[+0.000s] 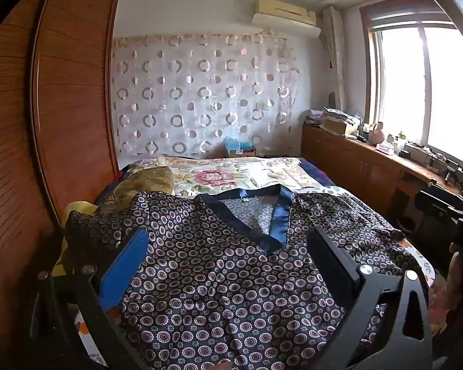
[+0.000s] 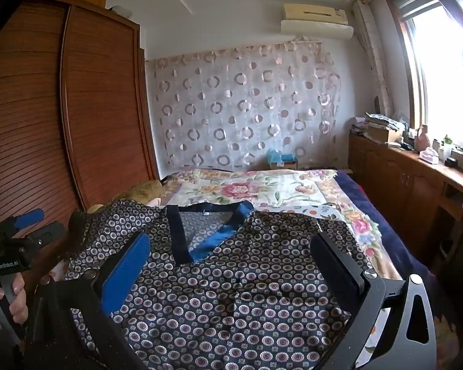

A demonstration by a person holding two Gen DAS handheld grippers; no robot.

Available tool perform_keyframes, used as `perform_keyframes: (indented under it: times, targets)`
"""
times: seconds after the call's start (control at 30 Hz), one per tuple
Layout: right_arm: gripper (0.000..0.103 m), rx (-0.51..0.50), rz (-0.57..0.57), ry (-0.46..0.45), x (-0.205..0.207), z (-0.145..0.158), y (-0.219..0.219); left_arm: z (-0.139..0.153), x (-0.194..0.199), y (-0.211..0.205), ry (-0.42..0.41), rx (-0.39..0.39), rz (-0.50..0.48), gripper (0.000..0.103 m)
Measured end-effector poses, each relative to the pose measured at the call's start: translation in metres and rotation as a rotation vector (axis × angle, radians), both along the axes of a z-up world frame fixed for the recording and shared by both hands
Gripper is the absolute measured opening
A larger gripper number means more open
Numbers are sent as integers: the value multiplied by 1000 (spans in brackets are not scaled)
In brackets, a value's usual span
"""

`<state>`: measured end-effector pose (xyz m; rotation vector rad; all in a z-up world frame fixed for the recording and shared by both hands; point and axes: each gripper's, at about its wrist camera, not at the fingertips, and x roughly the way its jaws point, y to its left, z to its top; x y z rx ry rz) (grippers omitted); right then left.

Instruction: Fold small clothes

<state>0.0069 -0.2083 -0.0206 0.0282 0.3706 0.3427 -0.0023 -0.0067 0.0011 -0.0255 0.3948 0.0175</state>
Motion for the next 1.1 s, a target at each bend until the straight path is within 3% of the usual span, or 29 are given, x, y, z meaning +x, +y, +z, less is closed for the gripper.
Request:
perform_keyframes:
  times: [1.1]
  targets:
    - [103, 2, 2, -3, 0, 0, 0, 5, -5, 3, -11, -9, 7, 103]
